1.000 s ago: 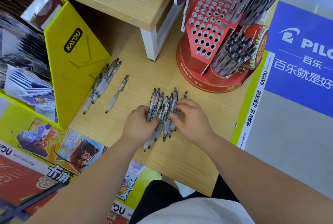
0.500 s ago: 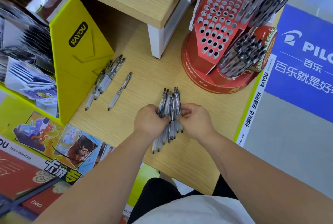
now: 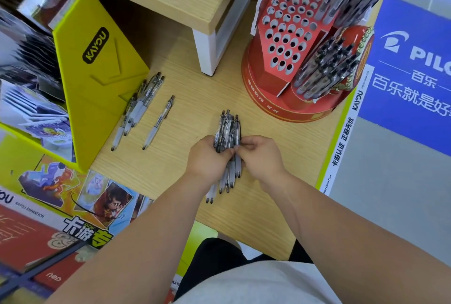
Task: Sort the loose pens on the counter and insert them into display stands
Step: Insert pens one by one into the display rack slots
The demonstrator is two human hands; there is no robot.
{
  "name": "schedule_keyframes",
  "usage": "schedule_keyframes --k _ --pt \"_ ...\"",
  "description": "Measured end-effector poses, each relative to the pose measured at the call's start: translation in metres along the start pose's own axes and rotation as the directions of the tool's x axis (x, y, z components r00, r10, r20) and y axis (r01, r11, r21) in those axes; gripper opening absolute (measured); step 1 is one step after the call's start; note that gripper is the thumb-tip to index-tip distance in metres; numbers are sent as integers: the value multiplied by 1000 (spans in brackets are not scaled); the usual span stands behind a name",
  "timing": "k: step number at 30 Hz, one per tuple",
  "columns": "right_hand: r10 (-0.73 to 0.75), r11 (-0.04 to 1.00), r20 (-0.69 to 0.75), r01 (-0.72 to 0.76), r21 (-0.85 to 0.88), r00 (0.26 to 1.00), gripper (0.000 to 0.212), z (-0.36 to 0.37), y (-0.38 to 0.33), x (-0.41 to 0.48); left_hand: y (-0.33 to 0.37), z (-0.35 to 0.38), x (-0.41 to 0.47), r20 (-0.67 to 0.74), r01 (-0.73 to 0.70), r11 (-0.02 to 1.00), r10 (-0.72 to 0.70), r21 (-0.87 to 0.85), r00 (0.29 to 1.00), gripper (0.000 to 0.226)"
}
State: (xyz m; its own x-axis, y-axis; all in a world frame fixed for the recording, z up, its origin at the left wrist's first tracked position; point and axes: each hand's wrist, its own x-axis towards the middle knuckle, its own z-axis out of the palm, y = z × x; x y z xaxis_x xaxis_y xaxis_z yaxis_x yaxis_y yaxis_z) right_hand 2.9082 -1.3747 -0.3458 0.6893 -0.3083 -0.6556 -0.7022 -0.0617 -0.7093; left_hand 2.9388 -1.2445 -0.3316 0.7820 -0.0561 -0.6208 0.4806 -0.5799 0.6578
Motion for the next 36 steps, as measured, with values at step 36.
schedule_keyframes --k 36 --pt "-72 997 159 74 -8 985 9 -3 -62 -60 -5 -39 -49 280 253 621 -57 -741 958 23"
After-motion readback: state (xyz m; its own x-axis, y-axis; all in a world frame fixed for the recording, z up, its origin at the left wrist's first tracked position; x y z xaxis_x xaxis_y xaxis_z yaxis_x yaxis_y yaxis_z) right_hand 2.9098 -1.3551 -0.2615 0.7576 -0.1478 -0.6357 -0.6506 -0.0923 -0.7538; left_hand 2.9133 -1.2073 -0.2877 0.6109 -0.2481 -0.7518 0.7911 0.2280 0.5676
